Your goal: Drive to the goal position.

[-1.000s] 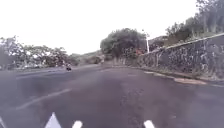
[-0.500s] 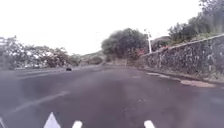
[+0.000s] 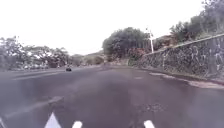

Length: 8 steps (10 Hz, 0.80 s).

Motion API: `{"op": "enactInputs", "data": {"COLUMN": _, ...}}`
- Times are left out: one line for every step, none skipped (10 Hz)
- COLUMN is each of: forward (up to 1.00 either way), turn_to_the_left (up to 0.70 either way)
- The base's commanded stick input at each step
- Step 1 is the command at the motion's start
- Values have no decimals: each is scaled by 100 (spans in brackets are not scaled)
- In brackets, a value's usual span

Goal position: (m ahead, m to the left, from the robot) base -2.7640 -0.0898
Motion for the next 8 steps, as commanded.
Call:
{"op": "enactInputs", "data": {"forward": 70, "turn_to_the_left": 0}}
{"op": "enactInputs", "data": {"forward": 70, "turn_to_the_left": 0}}
{"op": "enactInputs", "data": {"forward": 70, "turn_to_the_left": 0}}
{"op": "enactInputs", "data": {"forward": 70, "turn_to_the_left": 0}}
{"op": "enactInputs", "data": {"forward": 70, "turn_to_the_left": 0}}
{"op": "enactInputs", "data": {"forward": 70, "turn_to_the_left": 0}}
{"op": "enactInputs", "data": {"forward": 70, "turn_to_the_left": 0}}
{"op": "enactInputs", "data": {"forward": 70, "turn_to_the_left": 0}}
